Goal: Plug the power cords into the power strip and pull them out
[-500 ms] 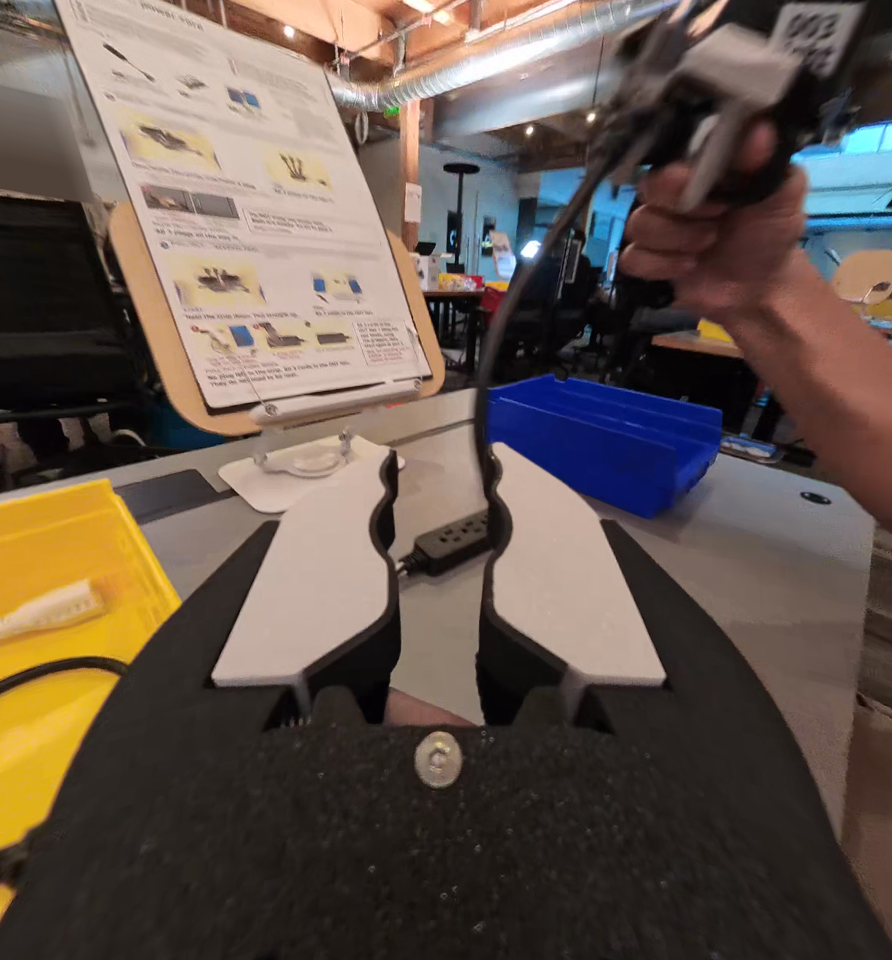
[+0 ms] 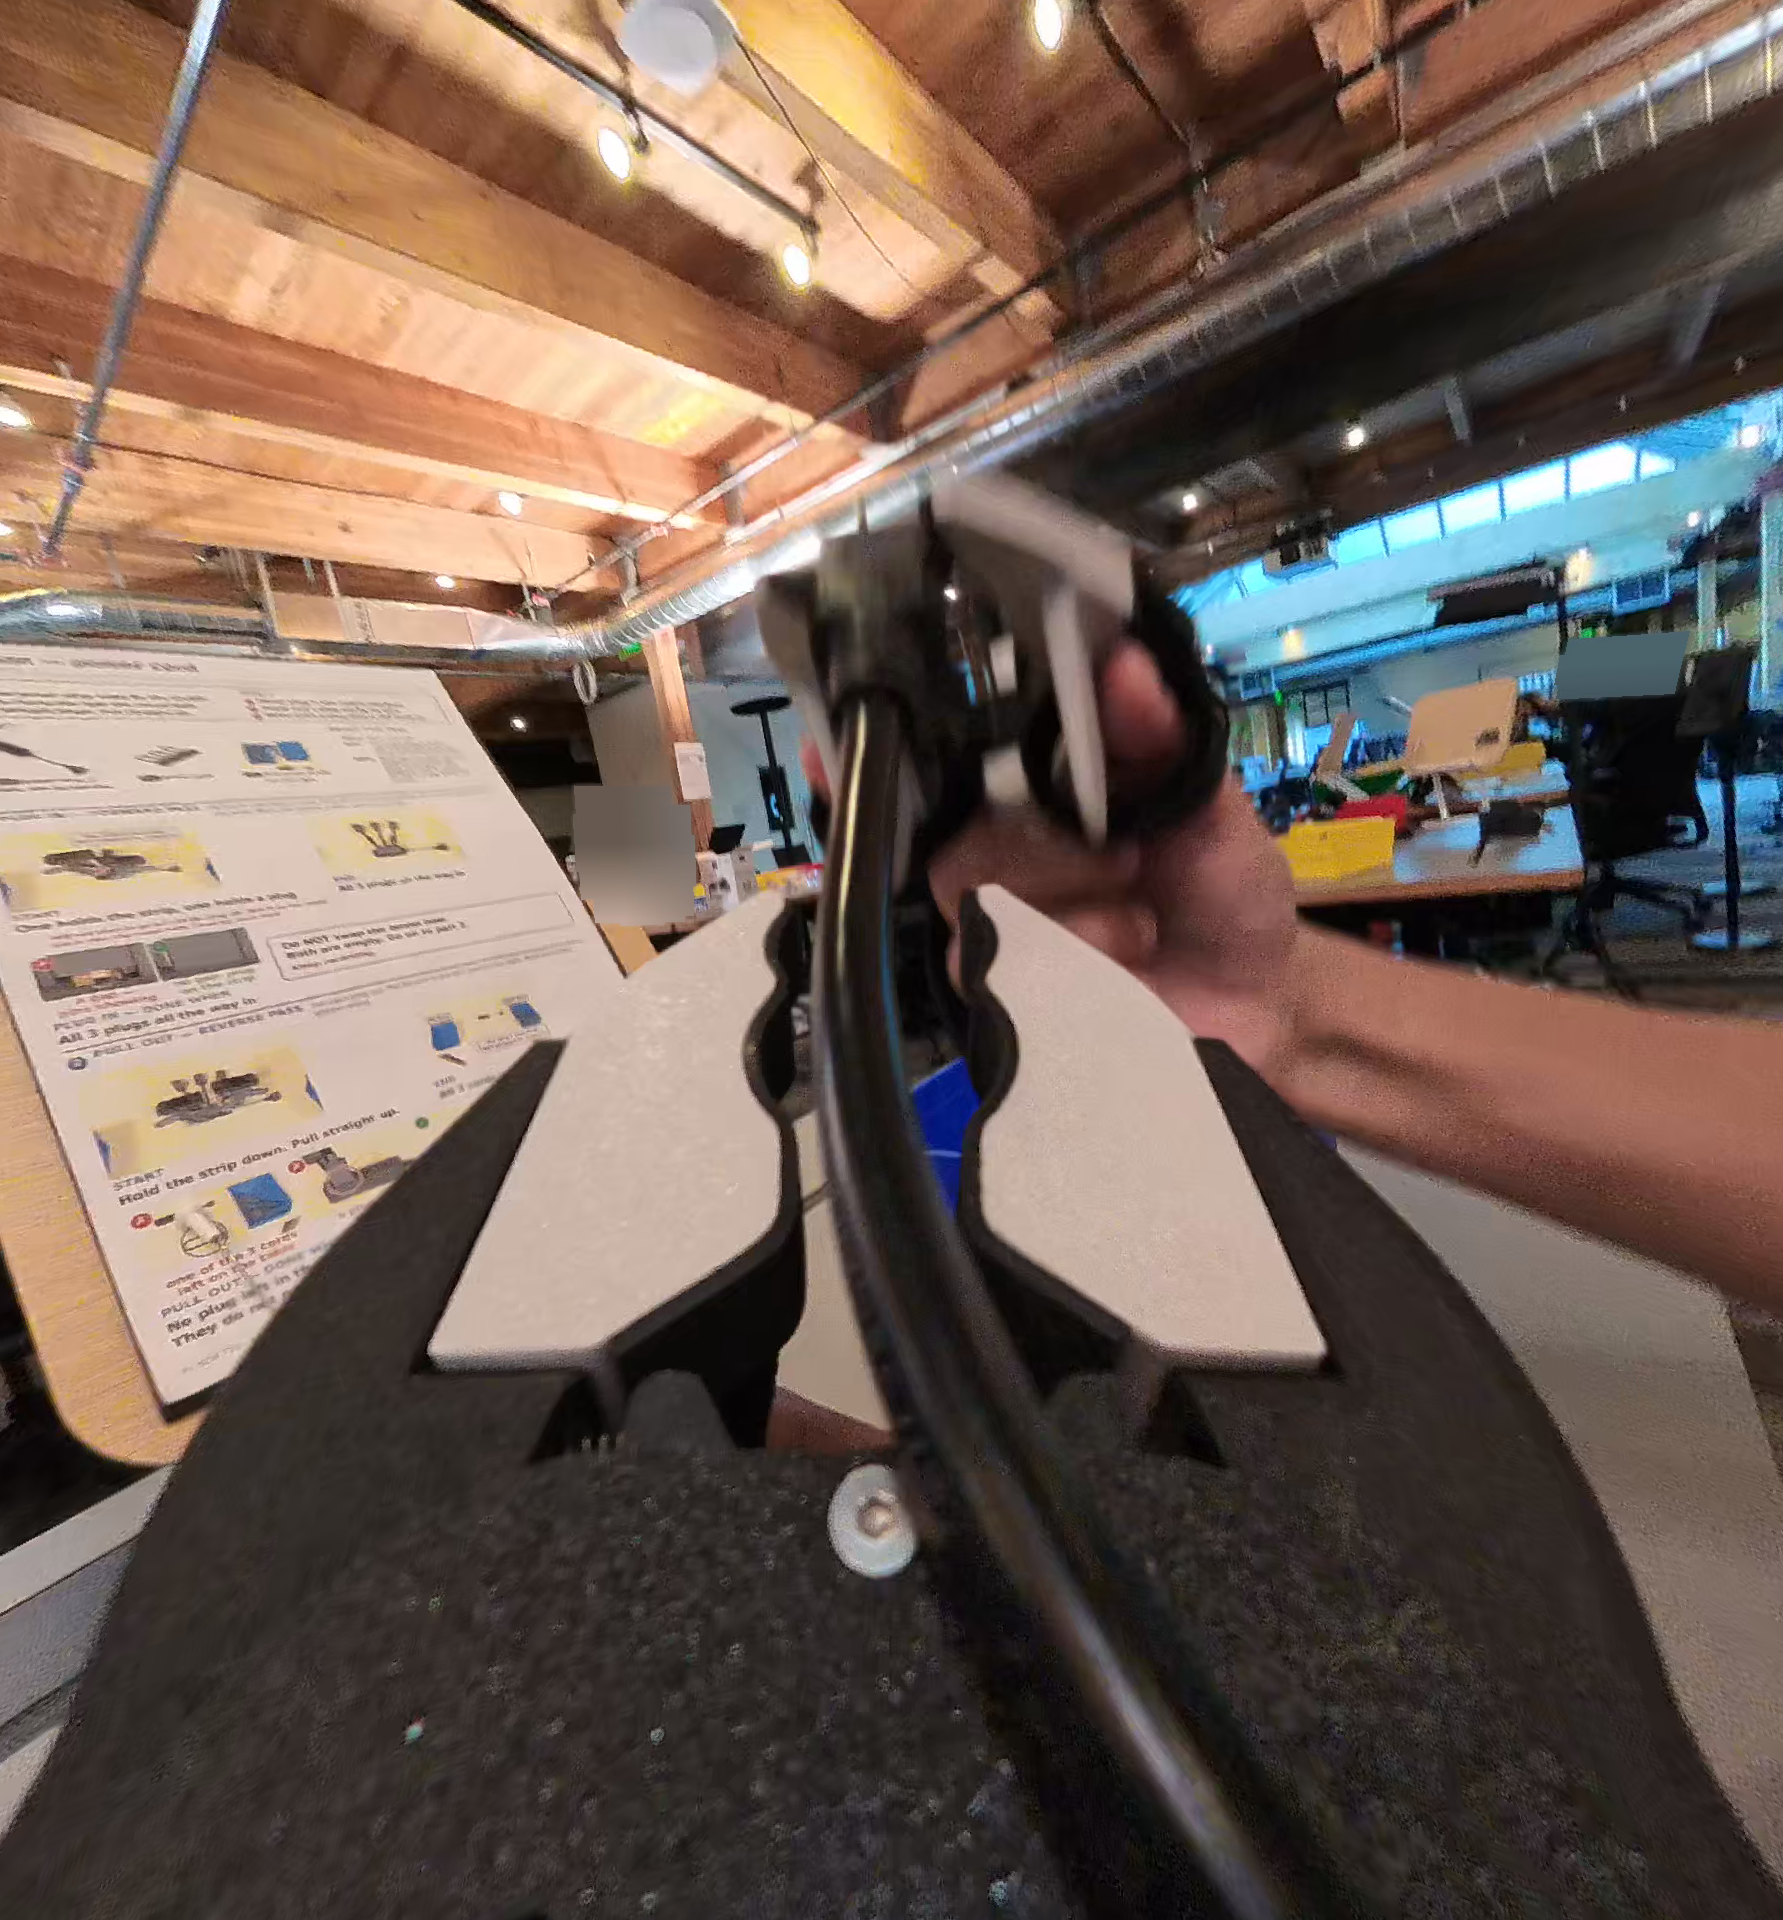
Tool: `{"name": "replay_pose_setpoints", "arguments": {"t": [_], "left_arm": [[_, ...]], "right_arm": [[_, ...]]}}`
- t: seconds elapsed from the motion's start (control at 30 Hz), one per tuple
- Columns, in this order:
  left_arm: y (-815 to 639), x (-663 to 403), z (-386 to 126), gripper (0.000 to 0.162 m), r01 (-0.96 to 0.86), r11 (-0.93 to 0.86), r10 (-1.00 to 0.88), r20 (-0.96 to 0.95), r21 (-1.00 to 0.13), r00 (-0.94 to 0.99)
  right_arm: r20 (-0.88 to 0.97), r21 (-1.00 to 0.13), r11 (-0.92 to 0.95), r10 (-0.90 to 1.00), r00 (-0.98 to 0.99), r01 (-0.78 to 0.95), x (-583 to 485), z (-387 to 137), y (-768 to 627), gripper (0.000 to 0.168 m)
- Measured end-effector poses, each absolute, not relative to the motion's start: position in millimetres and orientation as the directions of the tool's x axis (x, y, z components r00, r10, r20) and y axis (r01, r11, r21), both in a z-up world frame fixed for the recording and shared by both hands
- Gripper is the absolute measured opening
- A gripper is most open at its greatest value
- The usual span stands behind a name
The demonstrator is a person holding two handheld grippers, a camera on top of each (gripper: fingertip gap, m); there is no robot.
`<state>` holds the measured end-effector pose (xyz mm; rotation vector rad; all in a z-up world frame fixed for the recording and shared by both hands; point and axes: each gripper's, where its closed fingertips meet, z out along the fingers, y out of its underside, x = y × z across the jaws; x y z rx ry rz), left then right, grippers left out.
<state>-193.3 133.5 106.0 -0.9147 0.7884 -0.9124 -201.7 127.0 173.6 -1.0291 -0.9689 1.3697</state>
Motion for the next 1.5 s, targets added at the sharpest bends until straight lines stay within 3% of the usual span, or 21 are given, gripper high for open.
{"name": "replay_pose_setpoints", "arguments": {"t": [0.1, 0.33, 0.7, 0.83, 0.93, 1.13, 1.3, 1.4, 1.5], "left_arm": [[131.4, -204.8, 106.6, 0.017, 0.343, 0.275, -0.912, -0.131, -0.898, 0.388], [138.4, -208.2, 82.1, 0.020, 0.251, 0.264, -0.908, -0.153, -0.931, 0.389], [146.7, -194.2, 37.0, 0.014, -0.031, 0.149, -0.944, -0.151, -0.988, 0.293], [152.0, -202.9, 19.4, 0.014, -0.139, 0.125, -0.949, -0.159, -0.982, 0.272], [159.2, -218.7, 6.3, 0.014, -0.226, 0.112, -0.949, -0.172, -0.968, 0.264], [161.4, -235.9, -11.9, 0.015, -0.413, 0.140, -0.954, -0.234, -0.900, 0.186], [164.5, -233.6, -19.2, 0.015, -0.541, 0.192, -0.963, -0.265, -0.819, 0.059], [173.3, -225.1, -19.7, 0.015, -0.606, 0.231, -0.961, -0.275, -0.761, -0.021], [188.2, -213.8, -17.5, 0.015, -0.655, 0.266, -0.956, -0.283, -0.707, -0.084]], "right_arm": [[-0.153, -0.926, -0.147, 0.988, -0.009, -0.347, -196.3, 134.9, 135.5, 0.029], [-0.246, -0.905, -0.239, 0.969, -0.024, -0.352, -200.2, 81.4, 140.0, 0.029], [-0.334, -0.850, -0.344, 0.938, -0.098, -0.399, -187.9, 31.6, 149.9, 0.029], [-0.317, -0.926, -0.291, 0.945, 0.076, -0.242, -176.7, -5.1, 163.2, 0.034], [-0.214, -0.974, -0.226, 0.919, 0.330, -0.004, -148.1, -42.5, 185.7, 0.037], [0.082, -0.862, -0.240, 0.803, 0.591, 0.446, -95.7, -125.5, 228.4, 0.050], [0.170, -0.774, -0.293, 0.758, 0.630, 0.562, -83.7, -167.7, 251.1, 0.062], [0.196, -0.745, -0.292, 0.764, 0.614, 0.600, -79.3, -174.0, 263.3, 0.059], [0.141, -0.739, -0.290, 0.816, 0.561, 0.608, -82.0, -183.5, 268.4, 0.046]]}}
